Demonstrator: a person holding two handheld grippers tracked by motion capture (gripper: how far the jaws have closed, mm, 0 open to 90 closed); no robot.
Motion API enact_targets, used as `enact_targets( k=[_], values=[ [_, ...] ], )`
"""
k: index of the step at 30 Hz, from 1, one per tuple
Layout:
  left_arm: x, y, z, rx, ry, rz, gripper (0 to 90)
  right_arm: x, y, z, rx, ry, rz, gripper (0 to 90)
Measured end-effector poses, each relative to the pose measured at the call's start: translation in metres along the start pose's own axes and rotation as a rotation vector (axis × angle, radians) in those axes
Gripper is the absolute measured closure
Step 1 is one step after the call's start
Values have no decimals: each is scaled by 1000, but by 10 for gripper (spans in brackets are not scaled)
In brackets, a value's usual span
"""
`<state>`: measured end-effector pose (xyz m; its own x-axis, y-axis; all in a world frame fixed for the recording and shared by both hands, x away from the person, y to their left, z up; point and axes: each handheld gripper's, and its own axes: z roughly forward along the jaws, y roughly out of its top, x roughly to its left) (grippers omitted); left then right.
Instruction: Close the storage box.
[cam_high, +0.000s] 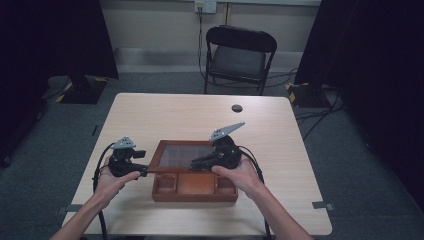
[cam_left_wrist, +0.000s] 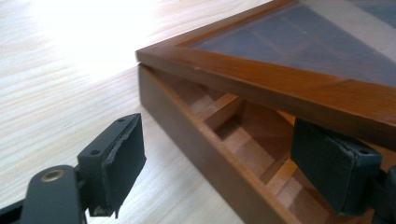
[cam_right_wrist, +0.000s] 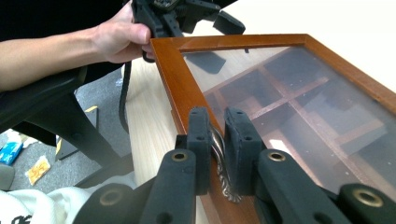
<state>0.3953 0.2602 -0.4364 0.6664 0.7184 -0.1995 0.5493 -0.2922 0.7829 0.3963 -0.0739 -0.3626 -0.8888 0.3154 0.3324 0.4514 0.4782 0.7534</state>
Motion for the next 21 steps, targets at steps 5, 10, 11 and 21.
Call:
enact_targets(
  k=[5,10,11,21],
  values=[
    [9,-2,-1,12,31,-11,175,1,-2,1,6,-3,-9,816],
    [19,-4,-2,16,41,-37,193,1,-10,6,23,5,-16,817],
    [21,-5,-2,16,38,-39,193,2,-12,9,36,6,-13,817],
    [31,-5,-7,9,72,-52,193,4,-26,22,84,-1,-22,816]
  ],
)
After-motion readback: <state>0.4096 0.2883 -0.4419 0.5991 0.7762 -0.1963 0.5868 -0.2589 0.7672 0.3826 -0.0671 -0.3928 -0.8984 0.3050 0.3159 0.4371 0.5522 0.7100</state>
